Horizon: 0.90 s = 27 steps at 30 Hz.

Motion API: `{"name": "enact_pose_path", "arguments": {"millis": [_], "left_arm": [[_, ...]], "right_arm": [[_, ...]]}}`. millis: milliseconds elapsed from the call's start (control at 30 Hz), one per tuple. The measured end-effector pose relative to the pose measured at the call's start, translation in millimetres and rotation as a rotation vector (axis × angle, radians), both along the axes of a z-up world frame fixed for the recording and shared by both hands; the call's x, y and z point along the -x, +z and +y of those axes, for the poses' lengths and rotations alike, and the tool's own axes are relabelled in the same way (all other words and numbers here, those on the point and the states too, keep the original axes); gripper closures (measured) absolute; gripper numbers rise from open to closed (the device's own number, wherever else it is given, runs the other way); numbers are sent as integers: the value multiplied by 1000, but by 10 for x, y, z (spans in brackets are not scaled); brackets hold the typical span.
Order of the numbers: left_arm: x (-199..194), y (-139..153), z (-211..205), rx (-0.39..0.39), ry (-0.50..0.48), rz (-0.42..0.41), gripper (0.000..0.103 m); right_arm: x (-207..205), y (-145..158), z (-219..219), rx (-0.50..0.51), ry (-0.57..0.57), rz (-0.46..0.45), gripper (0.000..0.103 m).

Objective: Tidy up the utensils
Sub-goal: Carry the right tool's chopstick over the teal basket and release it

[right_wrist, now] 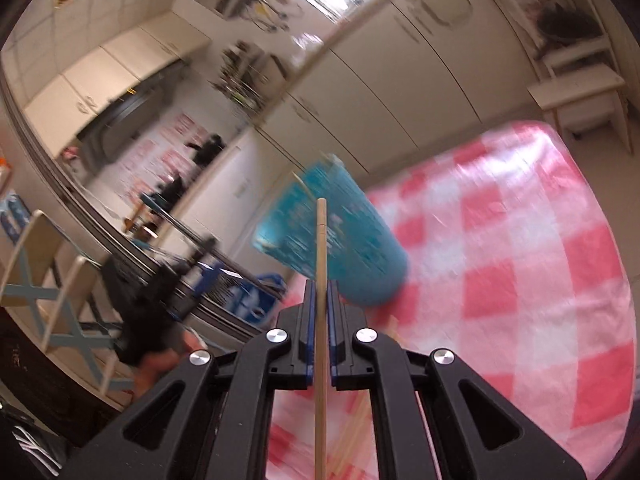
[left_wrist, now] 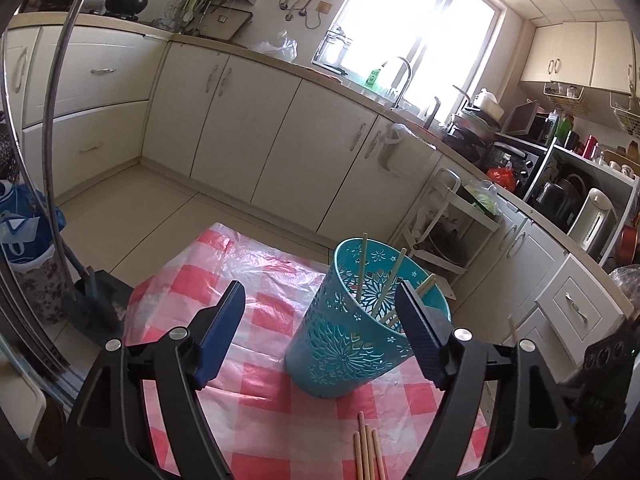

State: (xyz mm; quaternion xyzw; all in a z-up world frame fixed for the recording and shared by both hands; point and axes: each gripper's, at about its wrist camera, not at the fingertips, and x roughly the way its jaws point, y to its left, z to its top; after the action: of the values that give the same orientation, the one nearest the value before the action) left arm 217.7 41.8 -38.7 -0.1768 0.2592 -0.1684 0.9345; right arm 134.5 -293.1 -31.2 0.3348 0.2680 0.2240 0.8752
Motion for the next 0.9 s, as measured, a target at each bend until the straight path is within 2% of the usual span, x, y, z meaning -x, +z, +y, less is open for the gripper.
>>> {"name": "enact_pose_path", "arguments": {"millis": [133, 300, 433, 567, 733, 833, 867, 900], "left_arm": [[-12, 13, 88, 19, 25, 14, 28], [-18, 32, 108, 14, 25, 18, 27], [-31, 44, 98, 9, 20, 30, 25], [-35, 69, 81, 9, 15, 32, 24], [-35, 70, 65, 11, 1, 44, 24], [-20, 80, 76, 11, 1, 46, 24], [-12, 90, 89, 10, 4, 43, 23], [-4, 94, 105, 9, 8, 41, 23]], "right_arm": [[-401, 486, 175, -23, -57, -144, 97], [-903, 914, 445, 54, -215, -285, 97], [-1205, 861, 628, 186, -362, -316, 97], [-1438, 542, 746, 257, -380, -246, 97], [-1333, 288, 898, 384, -294, -197, 96], [-972, 328, 878, 429, -220, -184, 92], [-784, 347, 860, 432, -209, -192, 85], [-547, 356, 845, 448, -200, -201, 72]]}}
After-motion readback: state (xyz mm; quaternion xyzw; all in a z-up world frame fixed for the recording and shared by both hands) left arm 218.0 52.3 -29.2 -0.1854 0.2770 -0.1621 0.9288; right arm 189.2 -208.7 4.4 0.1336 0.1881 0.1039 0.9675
